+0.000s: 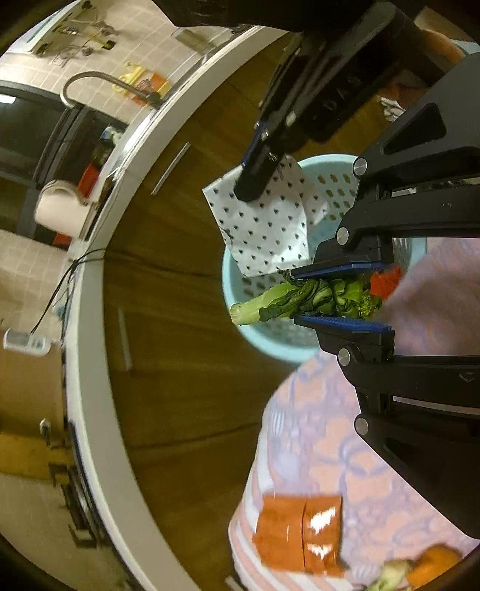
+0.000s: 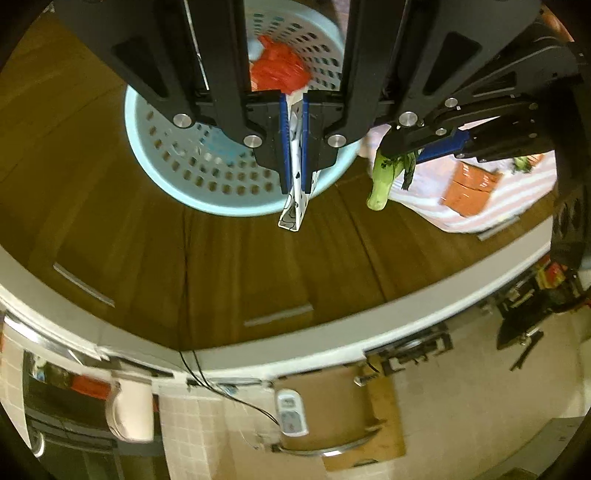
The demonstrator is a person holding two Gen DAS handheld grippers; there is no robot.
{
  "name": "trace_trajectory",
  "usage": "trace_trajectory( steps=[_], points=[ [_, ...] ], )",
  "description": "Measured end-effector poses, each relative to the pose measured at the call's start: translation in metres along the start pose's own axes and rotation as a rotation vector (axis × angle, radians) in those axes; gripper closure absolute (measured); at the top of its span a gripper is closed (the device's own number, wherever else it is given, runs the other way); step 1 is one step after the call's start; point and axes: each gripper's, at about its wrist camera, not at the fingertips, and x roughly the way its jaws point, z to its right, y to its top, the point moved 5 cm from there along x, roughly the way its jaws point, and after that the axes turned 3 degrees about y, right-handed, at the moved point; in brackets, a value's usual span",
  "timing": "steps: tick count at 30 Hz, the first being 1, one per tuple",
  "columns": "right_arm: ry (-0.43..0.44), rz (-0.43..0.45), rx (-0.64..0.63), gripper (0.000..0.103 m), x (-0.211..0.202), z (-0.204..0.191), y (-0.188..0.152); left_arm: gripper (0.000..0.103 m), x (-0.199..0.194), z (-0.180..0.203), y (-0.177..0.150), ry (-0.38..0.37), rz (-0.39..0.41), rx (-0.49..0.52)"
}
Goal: Collect trash
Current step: 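Carry the leaf and paper over the basket and open both tools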
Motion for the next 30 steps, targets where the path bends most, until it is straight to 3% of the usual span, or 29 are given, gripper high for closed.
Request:
trace_trajectory(
  steps=[9,11,13,14,16,19,30],
  points=[
    [-0.034,-0.107,0.073,0.099,0.027,0.031,-0.024,0.082,0.036,0.017,-0.008,-0.023,-0.072,0.011],
    [-0.027,-0.14,0.093,0.098,0.033,0.035,-0.027,0.069,0.038,0.017,-0.009,-0.017,-0.075,0.01],
    [-0.024,-0.163,0.108,0.095,0.037,0.038,-0.031,0.048,0.035,0.016,-0.008,-0.01,-0.059,0.002],
    [-0.023,-0.173,0.116,0.093,0.039,0.039,-0.033,0.045,0.035,0.017,-0.006,-0.008,-0.054,-0.001],
    [-0.028,-0.177,0.129,0.078,0.039,0.04,-0.034,0.038,0.029,0.015,-0.005,-0.01,-0.043,-0.012],
    [-0.022,-0.159,0.159,0.06,0.035,0.044,-0.034,0.038,0.023,0.01,-0.004,-0.011,-0.038,-0.02],
    [0.017,-0.105,0.147,0.059,0.013,0.025,-0.019,0.038,-0.007,-0.011,-0.009,-0.003,0.01,-0.064]
  ],
)
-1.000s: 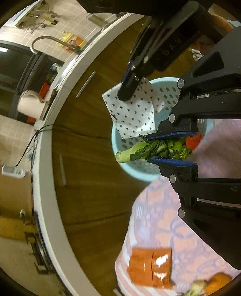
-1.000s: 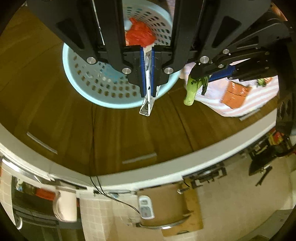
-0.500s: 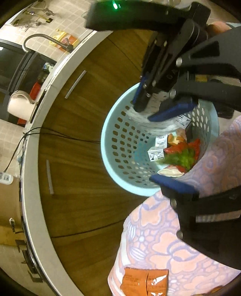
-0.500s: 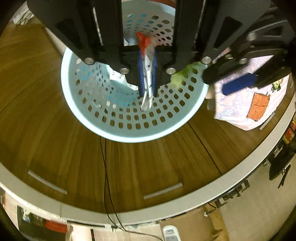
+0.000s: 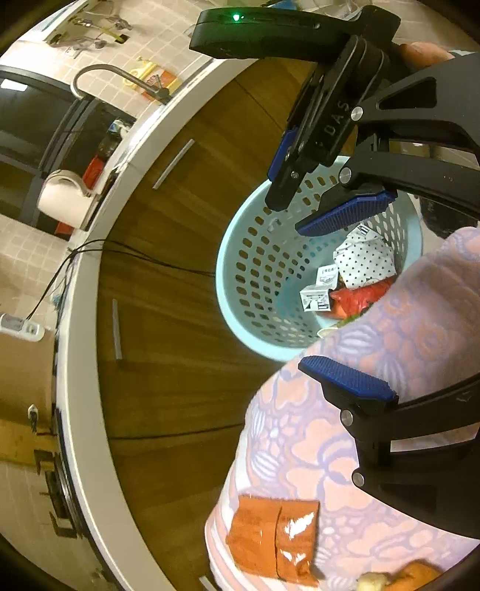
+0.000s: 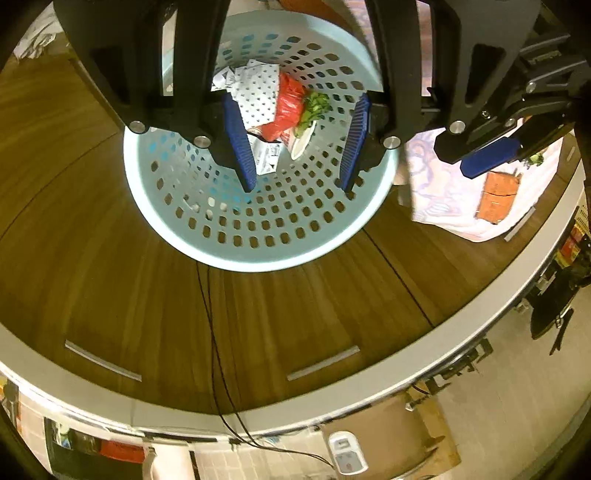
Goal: Collect trash
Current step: 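Move both open tools back over the table toward the orange peel and wrapper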
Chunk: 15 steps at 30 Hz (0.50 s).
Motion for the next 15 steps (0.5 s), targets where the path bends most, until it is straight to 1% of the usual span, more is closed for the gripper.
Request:
trace_trajectory(
  steps=[6,15],
  points=[
    [0.041,0.034,-0.055,0.059,-0.014,-0.033,0.006,0.038,-0.032,-0.021,-0.001,0.018,0.052,-0.032],
    [0.114,0.05,-0.135,0.059,-0.019,-0.091,0.004,0.038,-0.082,-0.069,-0.009,0.066,0.122,-0.126]
  ],
)
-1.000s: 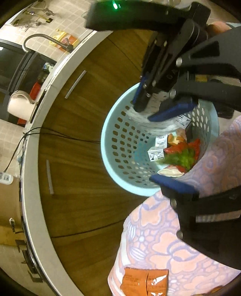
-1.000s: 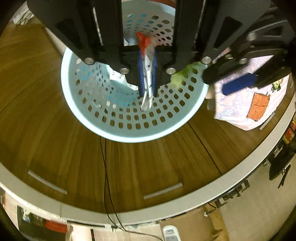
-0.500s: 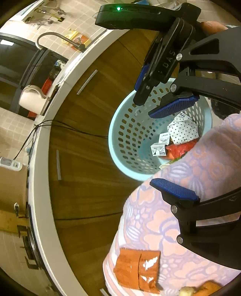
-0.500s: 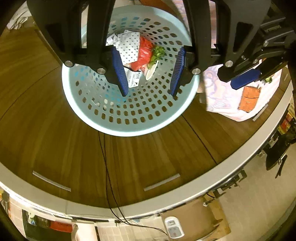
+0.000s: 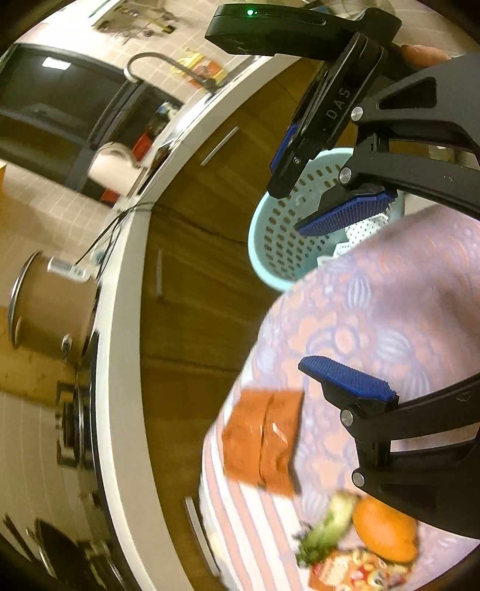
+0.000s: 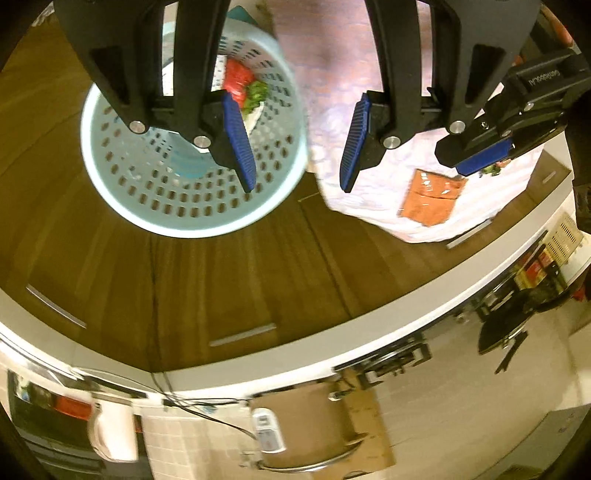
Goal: Collect trash
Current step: 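Move both open tools back over the table toward the orange peel and wrapper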
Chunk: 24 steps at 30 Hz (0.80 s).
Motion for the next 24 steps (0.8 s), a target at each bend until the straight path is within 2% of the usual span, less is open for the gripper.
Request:
trace_trajectory(
  steps=[6,16,24],
  points=[
    [0.04,-0.01,-0.065,0.059,0.011,-0.046,-0.008,0.038,-0.029,-0.039,-0.005,0.048,0.034,-0.053],
    [0.105,-0.087,-0.167,0.059,0.046,-0.117,-0.043,0.038,-0.075,-0.129,-0.027,0.126,0.058,-0.194],
    [0.116,-0.128,-0.202,0.059,0.061,-0.134,-0.064,0.038,-0.075,-0.163,-0.039,0.143,-0.008,-0.159]
  ],
)
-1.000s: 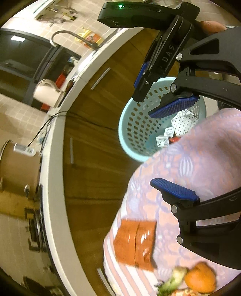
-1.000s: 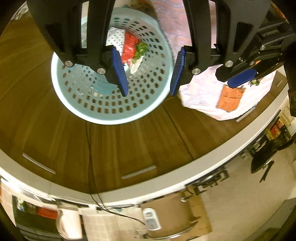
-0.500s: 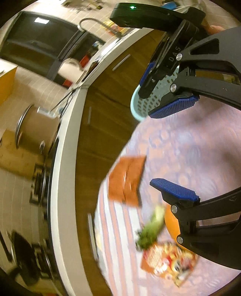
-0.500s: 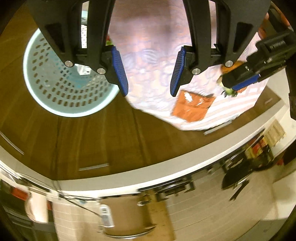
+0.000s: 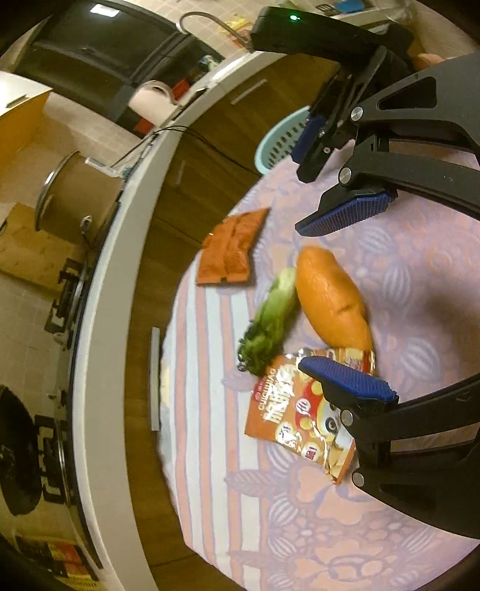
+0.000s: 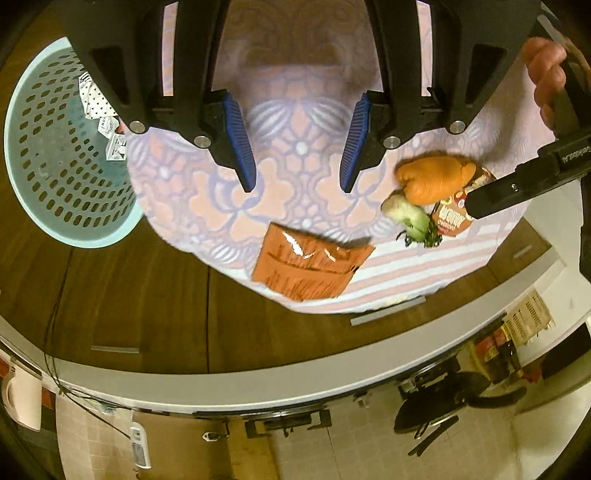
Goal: Collect trash
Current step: 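Move both open tools back over the table toward the orange peel and wrapper, then grasp the large orange peel with the left tool while the right tool grasps the orange wrapper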
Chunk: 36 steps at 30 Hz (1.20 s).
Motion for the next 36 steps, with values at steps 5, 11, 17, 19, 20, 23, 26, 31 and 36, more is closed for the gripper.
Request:
trace_trajectory(
  steps=[5,11,17,19,20,23,26,31,36],
  points=[
    [-0.002,-0.024,0.025,0.059,0.008,0.007,-0.006,0.038,0.01,0.002,-0.011,0.024,-0.026,0.068],
    [0.005,-0.025,0.034,0.059,0.009,0.01,-0.006,0.039,0.012,0.015,-0.019,0.027,-0.035,0.122],
    [0.005,-0.022,0.037,0.059,0.01,0.013,-0.006,0.039,0.005,0.035,-0.026,-0.084,-0.075,0.148],
    [0.006,-0.021,0.041,0.059,0.01,0.013,-0.006,0.039,0.003,0.043,-0.028,-0.099,-0.079,0.172],
    [0.005,-0.02,0.041,0.059,0.01,0.014,-0.005,0.039,0.003,0.046,-0.029,-0.084,-0.077,0.191],
    [0.006,-0.02,0.043,0.059,0.009,0.014,-0.005,0.039,0.011,0.047,-0.031,-0.007,-0.073,0.238],
    [0.014,-0.024,0.048,0.059,0.009,0.014,-0.005,0.039,0.023,0.044,-0.03,0.043,-0.071,0.267],
    [0.016,-0.032,0.035,0.059,0.008,0.011,-0.002,0.039,0.031,0.04,-0.027,0.074,-0.067,0.295],
    [0.005,-0.021,0.015,0.059,0.003,0.01,0.008,0.04,0.039,0.036,-0.024,0.107,-0.063,0.334]
  ],
)
